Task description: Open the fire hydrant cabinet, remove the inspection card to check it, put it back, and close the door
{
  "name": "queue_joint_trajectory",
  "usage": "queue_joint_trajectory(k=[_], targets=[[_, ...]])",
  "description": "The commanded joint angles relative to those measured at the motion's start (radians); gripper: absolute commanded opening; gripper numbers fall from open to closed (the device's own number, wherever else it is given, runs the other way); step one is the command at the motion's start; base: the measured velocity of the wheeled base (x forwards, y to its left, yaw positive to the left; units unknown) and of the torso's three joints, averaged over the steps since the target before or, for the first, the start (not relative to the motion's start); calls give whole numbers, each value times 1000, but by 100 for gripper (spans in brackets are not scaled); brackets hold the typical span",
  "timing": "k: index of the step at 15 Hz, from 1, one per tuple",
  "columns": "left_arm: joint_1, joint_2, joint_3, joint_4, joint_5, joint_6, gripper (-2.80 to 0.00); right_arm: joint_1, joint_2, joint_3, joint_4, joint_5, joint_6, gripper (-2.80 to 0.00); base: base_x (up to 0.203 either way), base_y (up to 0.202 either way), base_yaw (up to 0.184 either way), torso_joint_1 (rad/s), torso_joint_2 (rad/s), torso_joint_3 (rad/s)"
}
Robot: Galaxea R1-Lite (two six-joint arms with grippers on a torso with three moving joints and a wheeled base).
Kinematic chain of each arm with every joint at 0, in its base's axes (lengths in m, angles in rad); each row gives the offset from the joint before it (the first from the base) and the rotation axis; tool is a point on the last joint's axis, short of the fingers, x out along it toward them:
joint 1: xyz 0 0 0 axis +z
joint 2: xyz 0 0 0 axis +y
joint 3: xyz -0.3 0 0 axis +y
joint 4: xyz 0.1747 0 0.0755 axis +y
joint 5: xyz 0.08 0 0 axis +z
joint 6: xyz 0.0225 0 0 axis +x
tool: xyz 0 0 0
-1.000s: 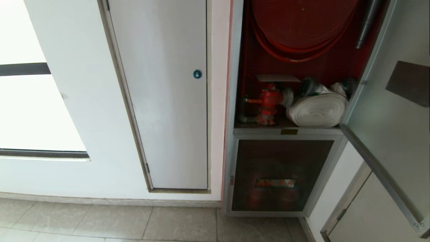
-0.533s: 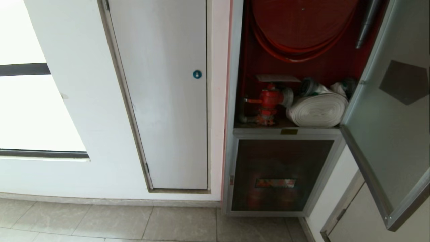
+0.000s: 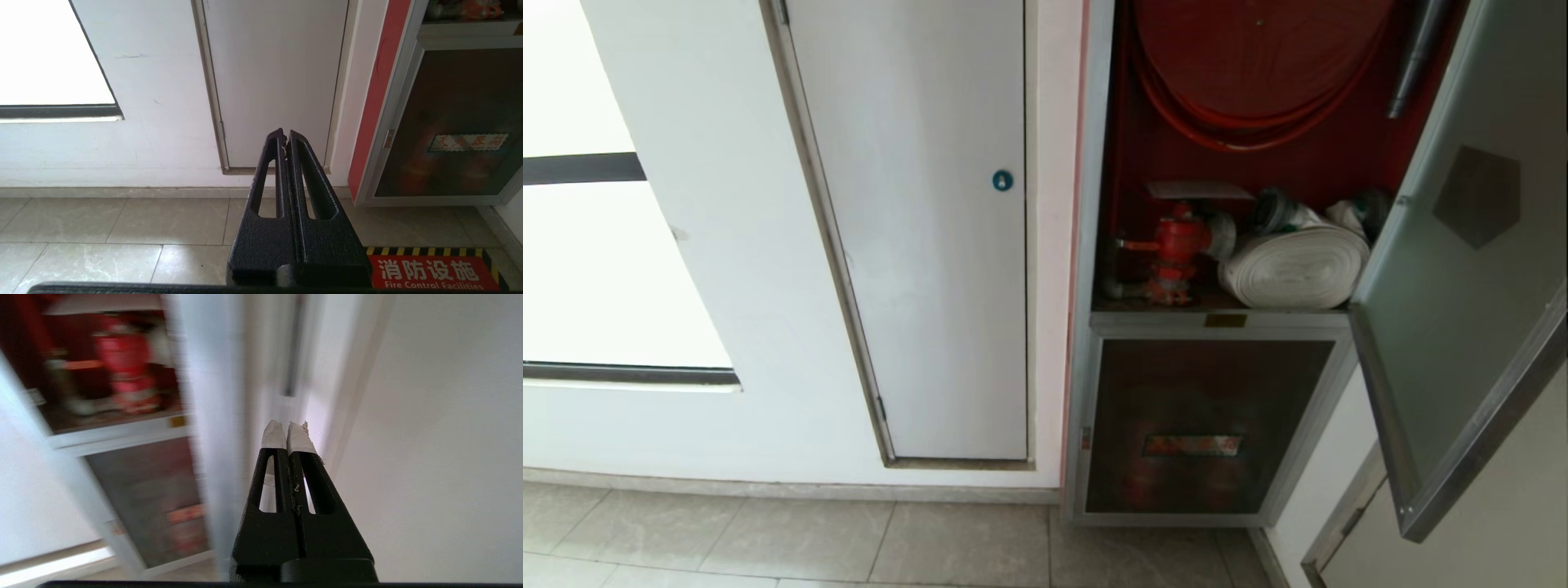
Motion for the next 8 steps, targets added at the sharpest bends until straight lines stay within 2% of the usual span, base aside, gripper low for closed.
queue_joint_trajectory(k=[1,3,8], targets=[[0,1,14,-1,0,0,-280,111,-4,-6,-6,3,6,-280,0,0,0,0,0,0],[0,1,14,-1,0,-1,-280,158,21,-45,-8,26,64,-280,0,0,0,0,0,0],[0,1,14,-1,0,0,-280,189,100,-116,-9,105,85,-280,0,0,0,0,0,0]])
